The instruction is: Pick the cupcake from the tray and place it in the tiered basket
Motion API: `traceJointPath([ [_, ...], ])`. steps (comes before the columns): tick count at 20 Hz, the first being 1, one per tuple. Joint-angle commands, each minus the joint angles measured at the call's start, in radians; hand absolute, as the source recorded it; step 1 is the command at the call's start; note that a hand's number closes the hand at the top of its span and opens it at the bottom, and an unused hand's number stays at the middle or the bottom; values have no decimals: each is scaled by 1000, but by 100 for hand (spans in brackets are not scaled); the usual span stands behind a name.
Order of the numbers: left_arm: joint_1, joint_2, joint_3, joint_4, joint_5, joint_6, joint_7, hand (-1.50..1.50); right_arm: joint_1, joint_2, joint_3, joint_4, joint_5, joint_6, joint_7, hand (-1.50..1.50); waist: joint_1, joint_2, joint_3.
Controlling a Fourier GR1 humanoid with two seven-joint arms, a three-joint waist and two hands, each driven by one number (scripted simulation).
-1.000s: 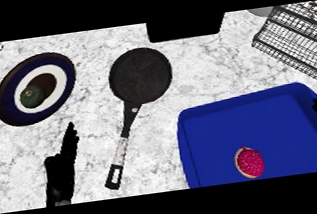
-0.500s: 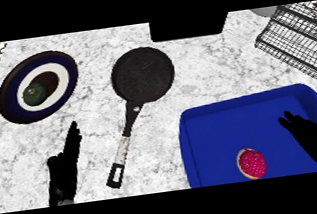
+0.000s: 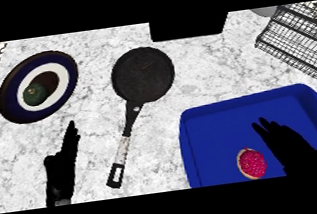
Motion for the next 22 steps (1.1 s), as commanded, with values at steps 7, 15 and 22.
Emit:
traceJointPath([
  [7, 44, -12, 26, -25, -27, -38, -33, 0, -35, 90, 56, 127, 110, 81, 32, -150, 0, 0, 0],
  [15, -26, -62, 46, -8, -59, -16, 50, 0, -98, 147, -5, 118, 66, 264, 101, -150, -2, 0, 0],
  [22, -6, -71, 69, -11, -82, -45, 46, 0, -106, 175, -39, 265, 125, 210, 6, -150, -2, 0, 0],
])
